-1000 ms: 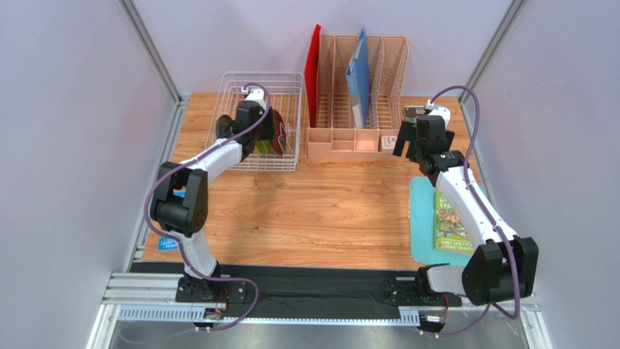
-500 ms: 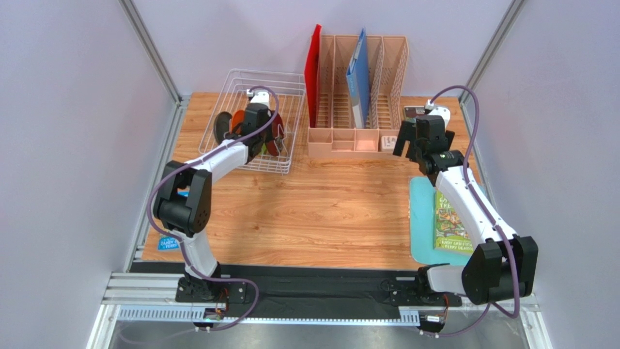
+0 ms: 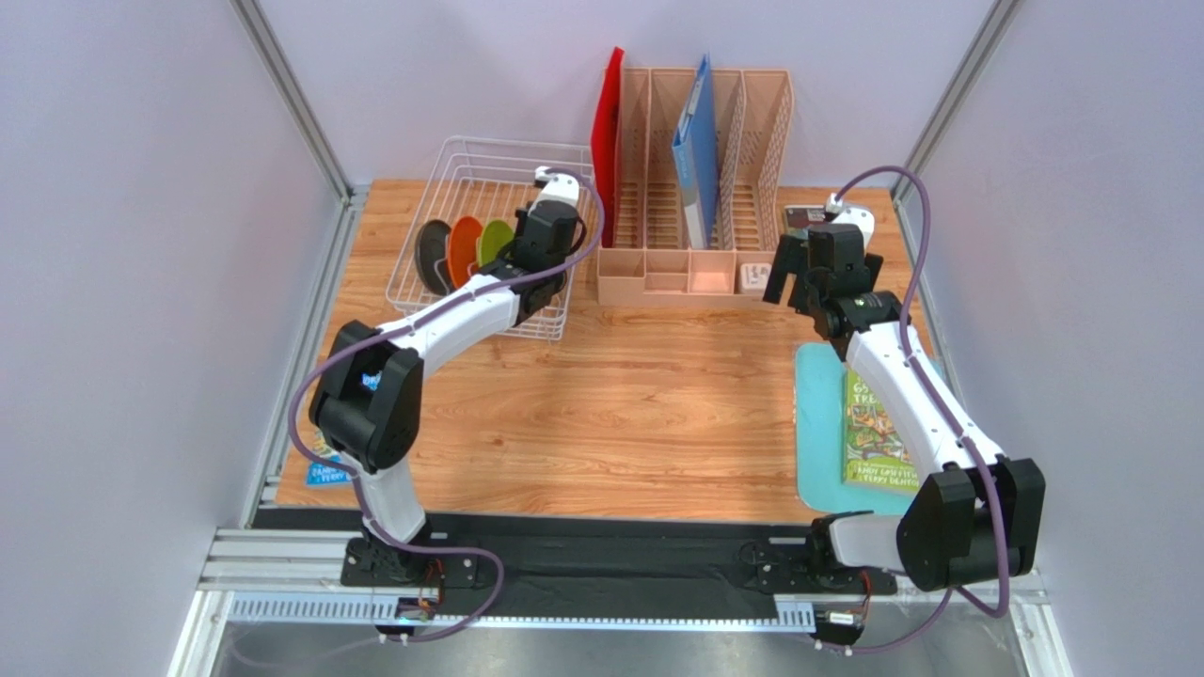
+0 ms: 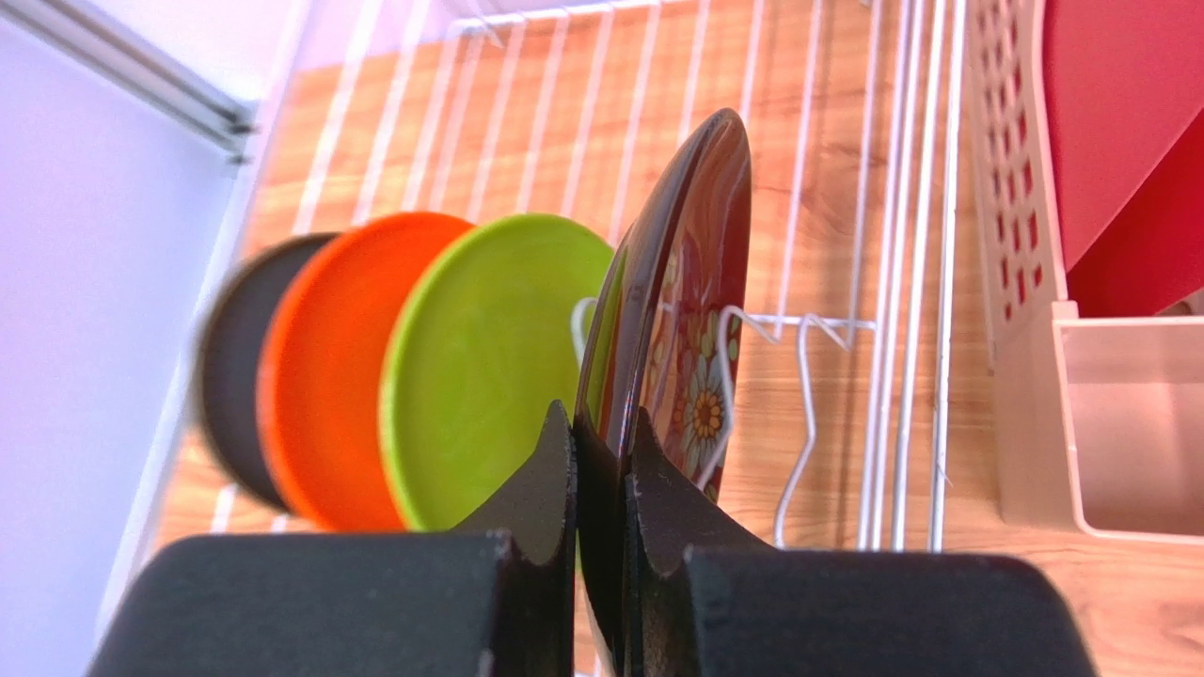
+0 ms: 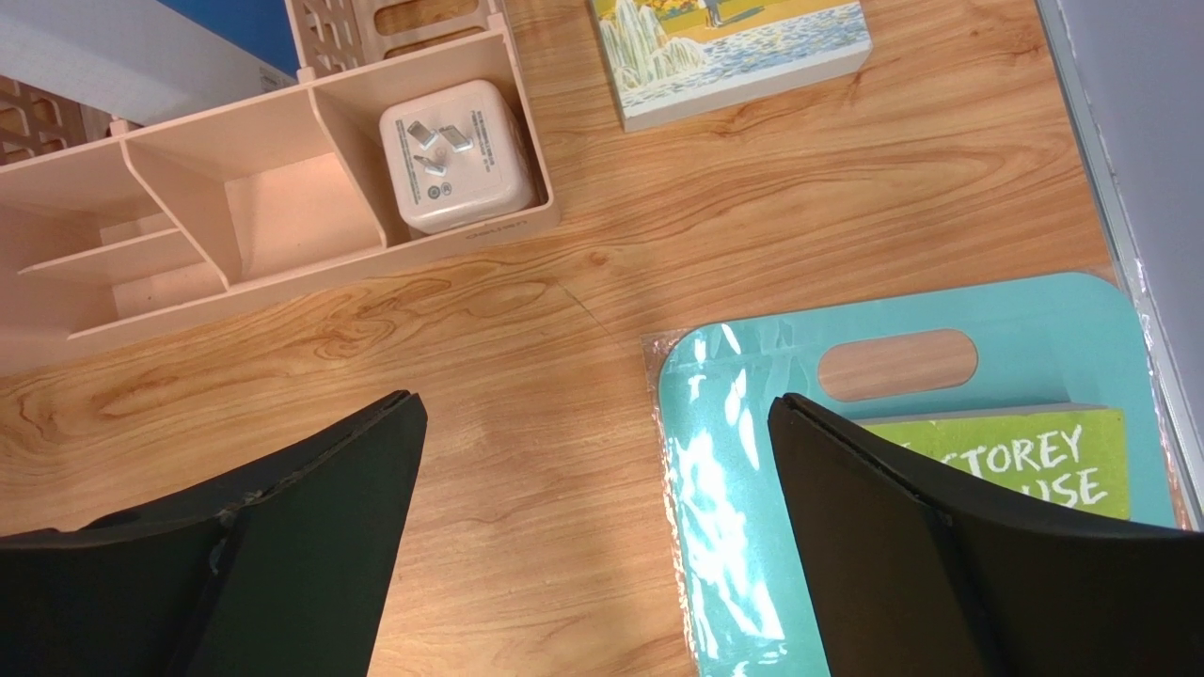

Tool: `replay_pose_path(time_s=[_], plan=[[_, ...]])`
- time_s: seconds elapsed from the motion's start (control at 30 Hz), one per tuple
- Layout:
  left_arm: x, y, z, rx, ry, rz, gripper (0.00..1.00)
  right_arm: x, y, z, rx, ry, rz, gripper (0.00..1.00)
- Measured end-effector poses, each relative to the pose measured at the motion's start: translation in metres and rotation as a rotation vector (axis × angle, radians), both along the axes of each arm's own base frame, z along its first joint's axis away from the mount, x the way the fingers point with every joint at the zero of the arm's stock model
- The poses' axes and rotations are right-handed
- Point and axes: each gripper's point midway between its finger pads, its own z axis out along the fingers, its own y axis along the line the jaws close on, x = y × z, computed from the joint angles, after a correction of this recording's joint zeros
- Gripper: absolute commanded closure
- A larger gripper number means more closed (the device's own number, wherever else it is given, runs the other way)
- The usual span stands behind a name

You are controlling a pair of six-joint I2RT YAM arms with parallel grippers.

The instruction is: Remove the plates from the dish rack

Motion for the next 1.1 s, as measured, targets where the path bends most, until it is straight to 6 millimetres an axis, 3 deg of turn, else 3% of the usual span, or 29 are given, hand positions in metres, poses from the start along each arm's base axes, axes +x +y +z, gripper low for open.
replay_pose_path(time_s=[0.17, 0.33, 0.47, 0.53, 0.6, 0.67, 0.8, 0.9, 1.0, 1.1], plan=[[-0.014, 0.013, 0.03, 0.038, -0.032, 0.052, 1.0, -0.001, 0.006, 0.001, 0.024, 0.002, 0.028, 0.0], [-0.047, 0.023, 0.078, -0.059, -0.041, 0.011, 1.0, -0.007, 0.033, 0.018, 0.135, -0.039, 0.143, 0.01], [-0.077, 0.014, 0.119, -0.227, -0.089, -0.1, 1.0, -0.02, 0.062, 0.038, 0.267, -0.114, 0.265, 0.01], [-0.094, 0.0, 0.128, -0.33, -0.09, -0.195, 1.0, -0.029, 0.076, 0.041, 0.327, -0.13, 0.322, 0.01], [-0.111, -0.019, 0.124, -0.429, -0.059, -0.301, 1.0, -0.036, 0.087, 0.039, 0.368, -0.128, 0.365, 0.01], [-0.124, -0.043, 0.108, -0.53, 0.004, -0.403, 1.0, -0.043, 0.097, 0.035, 0.404, -0.117, 0.402, 0.01], [-0.146, -0.086, 0.053, -0.701, 0.185, -0.538, 1.0, -0.056, 0.115, 0.025, 0.465, -0.091, 0.463, 0.01], [-0.161, -0.107, 0.016, -0.807, 0.311, -0.585, 1.0, -0.064, 0.125, 0.017, 0.501, -0.076, 0.491, 0.01], [-0.169, -0.12, 0.003, -0.888, 0.376, -0.612, 1.0, -0.07, 0.134, 0.007, 0.527, -0.063, 0.513, 0.01], [-0.169, -0.136, 0.012, -0.979, 0.376, -0.666, 1.0, -0.074, 0.142, -0.005, 0.551, -0.036, 0.526, 0.01]])
